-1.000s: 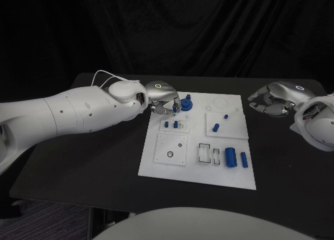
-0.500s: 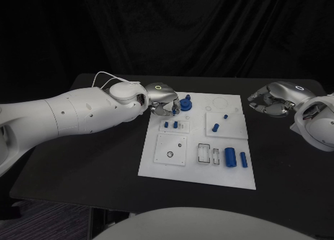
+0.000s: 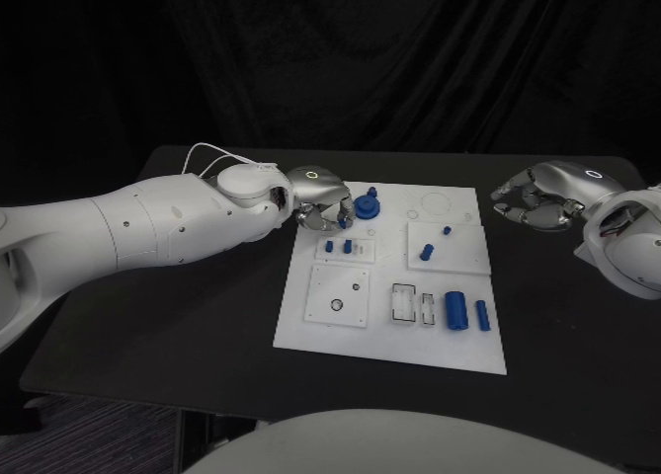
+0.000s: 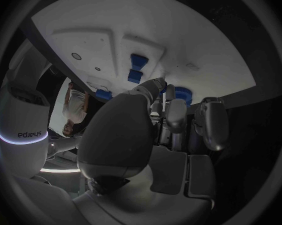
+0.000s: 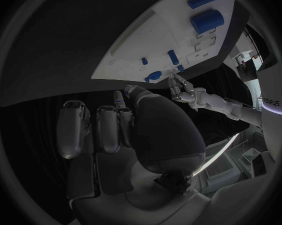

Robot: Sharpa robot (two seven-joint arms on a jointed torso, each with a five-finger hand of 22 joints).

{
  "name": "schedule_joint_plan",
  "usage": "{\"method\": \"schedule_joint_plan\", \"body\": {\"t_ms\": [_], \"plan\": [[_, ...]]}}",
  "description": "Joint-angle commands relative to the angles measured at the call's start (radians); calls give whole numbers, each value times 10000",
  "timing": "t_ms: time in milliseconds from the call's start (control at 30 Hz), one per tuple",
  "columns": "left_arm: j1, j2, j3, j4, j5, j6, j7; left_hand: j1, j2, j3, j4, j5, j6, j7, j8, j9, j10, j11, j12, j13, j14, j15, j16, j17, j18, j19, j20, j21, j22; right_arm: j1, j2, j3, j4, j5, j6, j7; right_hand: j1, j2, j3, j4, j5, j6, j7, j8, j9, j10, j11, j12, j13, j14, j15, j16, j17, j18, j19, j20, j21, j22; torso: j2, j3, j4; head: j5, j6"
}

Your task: Assemble the parts on the task board

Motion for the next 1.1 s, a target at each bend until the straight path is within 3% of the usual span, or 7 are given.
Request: {"method": "schedule_joint_plan", "body": {"t_ms": [33, 467, 1100], "plan": [[-45, 45, 9, -39, 4, 107, 6, 86, 56, 6, -52, 13, -54, 43, -36, -10, 25, 42, -43, -16, -64, -23, -62, -11, -42, -66, -3, -56, 1773, -21, -8, 7, 6, -21, 37, -60, -50, 5, 54, -13, 46, 34, 17, -37, -15, -90, -13, -46, -558, 508, 29, -30, -9, 142, 208, 67, -61, 1923, 5, 3, 11, -18, -2], [-156, 163, 9, -216, 4, 98, 41, 107, 67, 20, -71, 32, -102, 38, -75, -26, 26, 47, -62, -19, -70, -17, -69, -22, -40, -74, -3, -66, 1771, -21, -10, 7, 13, -21, 43, -65, -43, 1, 64, -29, 43, 32, 17, -40, -17, -93, -13, -49, -565, 509, 29, -29, -8, 142, 208, 67, -62, 1923, 6, 0, 7, -23, -2], [-198, 241, 10, -131, 4, 127, 59, 109, 89, 25, -76, 33, -143, 32, -109, -41, 73, 41, -51, -8, -83, -13, -81, -42, -30, -109, 1, -114, 1757, -21, 12, 7, 13, -21, 107, -103, -36, 4, 74, -41, 41, 34, 16, -41, -18, -96, -14, -52, -569, 505, 29, -40, -26, 146, 203, 67, -79, 1918, 6, -1, 10, 4, -2]]}}
